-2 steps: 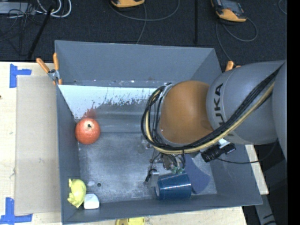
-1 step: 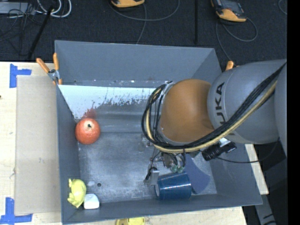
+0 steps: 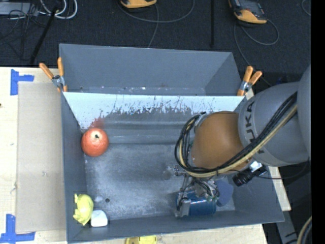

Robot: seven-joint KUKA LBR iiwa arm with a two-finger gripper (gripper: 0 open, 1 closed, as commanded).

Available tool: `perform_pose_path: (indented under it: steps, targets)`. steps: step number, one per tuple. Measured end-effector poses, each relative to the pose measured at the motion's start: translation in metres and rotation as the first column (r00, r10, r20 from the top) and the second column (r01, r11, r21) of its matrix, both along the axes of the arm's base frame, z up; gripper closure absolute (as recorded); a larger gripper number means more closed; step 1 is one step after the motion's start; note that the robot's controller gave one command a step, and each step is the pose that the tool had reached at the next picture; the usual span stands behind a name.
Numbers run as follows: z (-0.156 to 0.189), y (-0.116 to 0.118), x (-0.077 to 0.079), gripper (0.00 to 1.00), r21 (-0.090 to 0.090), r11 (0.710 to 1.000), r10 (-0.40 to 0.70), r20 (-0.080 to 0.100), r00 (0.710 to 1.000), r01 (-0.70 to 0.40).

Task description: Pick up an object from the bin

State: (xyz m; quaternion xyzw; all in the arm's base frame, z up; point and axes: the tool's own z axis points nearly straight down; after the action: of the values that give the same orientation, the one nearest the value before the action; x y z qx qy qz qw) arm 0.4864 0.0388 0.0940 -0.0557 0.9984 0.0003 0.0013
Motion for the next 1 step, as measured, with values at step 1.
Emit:
perform_pose_path:
  steps: [1]
  targets:
    - [0.0149, -0.0361, -0.0083, 0.0, 0.0, 1.0, 0.029, -0.006, 1.0, -0.029]
